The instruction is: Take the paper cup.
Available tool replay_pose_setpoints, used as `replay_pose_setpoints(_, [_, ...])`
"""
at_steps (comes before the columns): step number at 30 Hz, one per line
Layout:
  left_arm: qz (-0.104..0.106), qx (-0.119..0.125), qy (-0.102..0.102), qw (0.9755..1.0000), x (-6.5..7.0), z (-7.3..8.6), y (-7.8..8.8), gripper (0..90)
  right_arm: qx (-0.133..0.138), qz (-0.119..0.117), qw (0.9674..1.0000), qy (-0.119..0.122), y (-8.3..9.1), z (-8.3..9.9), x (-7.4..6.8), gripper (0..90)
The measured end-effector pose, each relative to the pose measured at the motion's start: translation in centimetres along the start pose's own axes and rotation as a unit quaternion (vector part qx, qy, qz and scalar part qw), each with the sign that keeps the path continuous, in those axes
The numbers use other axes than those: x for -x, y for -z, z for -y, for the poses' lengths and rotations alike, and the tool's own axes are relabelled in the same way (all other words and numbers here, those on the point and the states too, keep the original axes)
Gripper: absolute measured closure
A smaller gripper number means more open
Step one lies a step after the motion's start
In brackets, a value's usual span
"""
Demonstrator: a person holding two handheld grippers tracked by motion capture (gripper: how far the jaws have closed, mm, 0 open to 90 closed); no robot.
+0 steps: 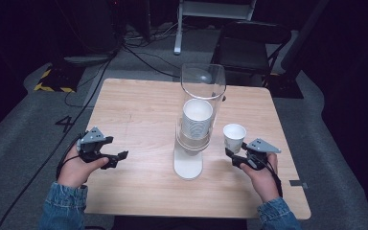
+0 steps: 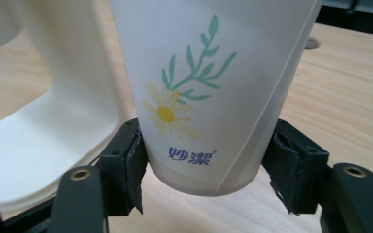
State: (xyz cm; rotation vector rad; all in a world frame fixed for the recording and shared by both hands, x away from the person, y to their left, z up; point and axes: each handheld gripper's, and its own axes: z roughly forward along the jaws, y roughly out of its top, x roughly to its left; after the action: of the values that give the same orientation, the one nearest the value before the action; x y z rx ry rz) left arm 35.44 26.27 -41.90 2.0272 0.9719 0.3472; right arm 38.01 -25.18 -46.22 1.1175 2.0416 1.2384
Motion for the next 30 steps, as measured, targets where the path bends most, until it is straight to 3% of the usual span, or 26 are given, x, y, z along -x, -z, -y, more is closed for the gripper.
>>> replay_pose_setpoints(11, [-0.009, -0.006, 0.014, 0.9999, -0.3, 0.9, 0.3, 16.5, 0.003, 0.056, 0.997, -0.054, -0.3, -0.7, 2.7, 37.1])
replay_pose_setpoints(16, [-0.013, -0.011, 0.017, 0.9997, -0.4, 1.3, 0.4, 16.5, -0.017, 0.061, 0.9953, -0.073, -1.5, -0.5, 3.9, 36.9])
replay_pose_setpoints(30, [-0.014, -0.019, 0.021, 0.9995, -0.4, 1.8, 0.4, 17.0, -0.061, 0.081, 0.9915, -0.081, -3.6, 0.6, 5.0, 36.6])
